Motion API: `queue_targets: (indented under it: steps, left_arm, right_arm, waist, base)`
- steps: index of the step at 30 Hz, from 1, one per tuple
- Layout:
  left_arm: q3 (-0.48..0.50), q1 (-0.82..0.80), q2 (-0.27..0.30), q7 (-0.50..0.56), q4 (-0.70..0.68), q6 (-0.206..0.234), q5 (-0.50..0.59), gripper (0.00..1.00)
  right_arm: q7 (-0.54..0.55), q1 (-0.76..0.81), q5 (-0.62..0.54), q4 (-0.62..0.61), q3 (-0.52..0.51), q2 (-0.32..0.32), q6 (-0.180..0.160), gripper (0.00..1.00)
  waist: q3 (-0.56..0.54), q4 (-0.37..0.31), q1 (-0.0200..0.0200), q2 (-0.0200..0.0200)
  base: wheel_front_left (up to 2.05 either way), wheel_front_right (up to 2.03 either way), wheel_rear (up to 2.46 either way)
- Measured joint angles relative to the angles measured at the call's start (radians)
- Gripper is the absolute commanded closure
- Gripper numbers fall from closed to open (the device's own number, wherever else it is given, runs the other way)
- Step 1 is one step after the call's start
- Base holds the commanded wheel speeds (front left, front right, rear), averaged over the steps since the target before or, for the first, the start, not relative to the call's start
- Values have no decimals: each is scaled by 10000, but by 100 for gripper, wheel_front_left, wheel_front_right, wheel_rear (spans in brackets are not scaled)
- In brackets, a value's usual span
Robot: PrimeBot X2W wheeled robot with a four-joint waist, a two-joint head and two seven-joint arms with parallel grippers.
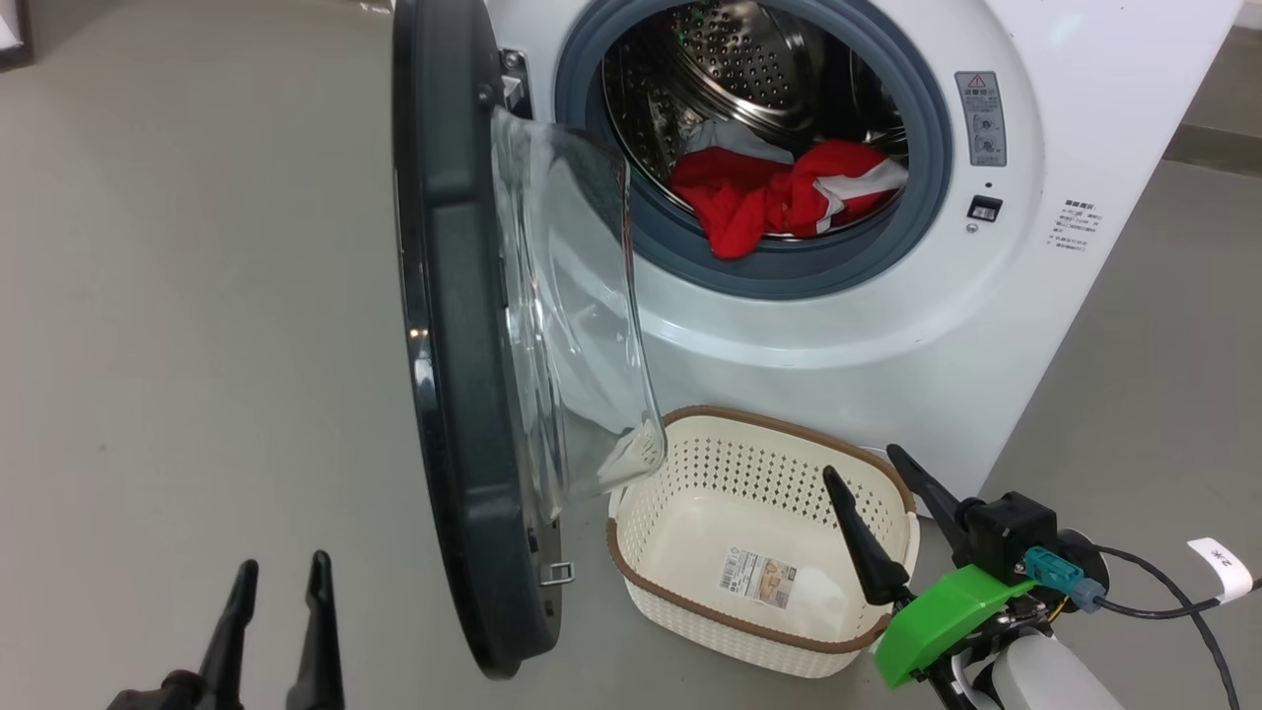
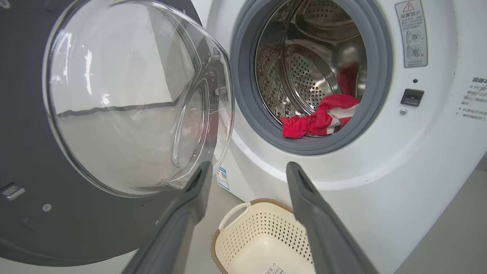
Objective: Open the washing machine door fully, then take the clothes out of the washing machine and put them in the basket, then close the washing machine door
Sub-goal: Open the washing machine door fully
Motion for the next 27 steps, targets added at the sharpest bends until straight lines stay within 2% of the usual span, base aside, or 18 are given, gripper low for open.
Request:
queue_targets:
  steps: [1, 2, 10, 18, 22, 27]
  left_arm:
    - [-6, 0, 0, 0, -2, 0, 0, 82]
    - [-12, 1, 0, 0, -2, 0, 2, 100]
    - [-136, -57, 0, 0, -934, 134, -92, 100]
    - [-303, -592, 0, -2, -3162, 485, -104, 100]
    - [-731, -868, 13, 134, -4149, 420, -140, 100]
    - [-1684, -1074, 121, 646, -4836, 35, -73, 100]
  right_arm:
    - [0, -1, 4, -6, -2, 0, 0, 0]
    - [0, -1, 4, -8, -2, 0, 0, 0]
    - [0, -2, 58, -8, -2, 0, 0, 0]
    - [0, -6, 63, 54, -38, 0, 0, 0]
    - [0, -6, 63, 79, -36, 4, 0, 0]
    - [0, -6, 113, 113, -12, 4, 0, 0]
  waist:
    - [13, -7, 0, 0]
    - [22, -17, 0, 0]
    - [100, -62, 0, 0]
    - [78, -133, 0, 0]
    - [22, -175, 0, 0]
    - [-45, -256, 0, 0]
  base:
    - [0, 0, 0]
    - [0, 0, 0]
    - [0, 0, 0]
    - [0, 0, 0]
    - [0, 0, 0]
    - [0, 0, 0]
